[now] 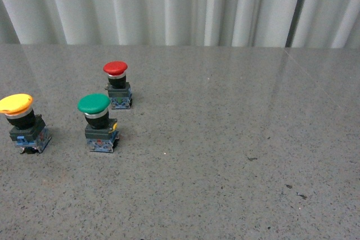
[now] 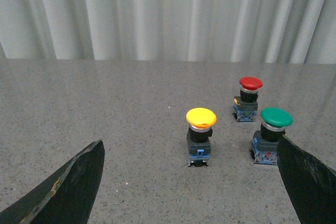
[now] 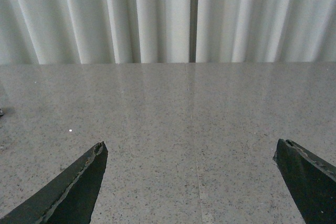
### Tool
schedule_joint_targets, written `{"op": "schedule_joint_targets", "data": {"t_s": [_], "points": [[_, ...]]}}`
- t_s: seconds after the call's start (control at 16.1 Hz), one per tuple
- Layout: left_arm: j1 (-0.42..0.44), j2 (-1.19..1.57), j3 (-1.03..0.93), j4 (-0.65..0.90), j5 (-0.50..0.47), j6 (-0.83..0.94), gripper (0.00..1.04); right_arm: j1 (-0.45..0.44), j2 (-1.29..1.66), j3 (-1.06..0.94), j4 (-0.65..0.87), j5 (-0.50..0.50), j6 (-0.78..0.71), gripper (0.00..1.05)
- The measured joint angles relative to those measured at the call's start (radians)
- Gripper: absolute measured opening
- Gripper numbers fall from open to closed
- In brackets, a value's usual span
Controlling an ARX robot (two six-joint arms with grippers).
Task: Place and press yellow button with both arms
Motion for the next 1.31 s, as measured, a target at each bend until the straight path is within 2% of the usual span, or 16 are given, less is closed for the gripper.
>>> {"op": "schedule_joint_targets", "data": {"t_s": [0.87,0.93,1.0,1.06,1.12,1.18,1.31], "points": [[0.000,0.000,0.000,0.000,0.000,0.000,0.98,0.000,0.000,0.000,0.000,0.000,0.000,0.98],[-0.057,0.044,0.036,-0.117,-0.130,-0.041,0.98,0.000,0.000,0.000,0.000,0.000,0.000,0.98],[-0.147,0.198,0.099,-0.142,-0.312,-0.097,0.98,0.000,0.000,0.000,0.000,0.000,0.000,0.98],[-0.132,0.324,0.158,-0.032,-0.416,-0.108,0.98,0.000,0.000,0.000,0.001,0.000,0.000,0.98],[-0.101,0.416,0.206,0.071,-0.411,-0.103,0.98,0.000,0.000,0.000,-0.002,0.000,0.000,0.98],[-0.090,0.483,0.245,0.140,-0.381,-0.097,0.98,0.000,0.000,0.000,-0.001,0.000,0.000,0.98],[-0.082,0.785,0.387,0.335,-0.270,-0.046,0.98,0.000,0.000,0.000,0.000,0.000,0.000,0.98]]}}
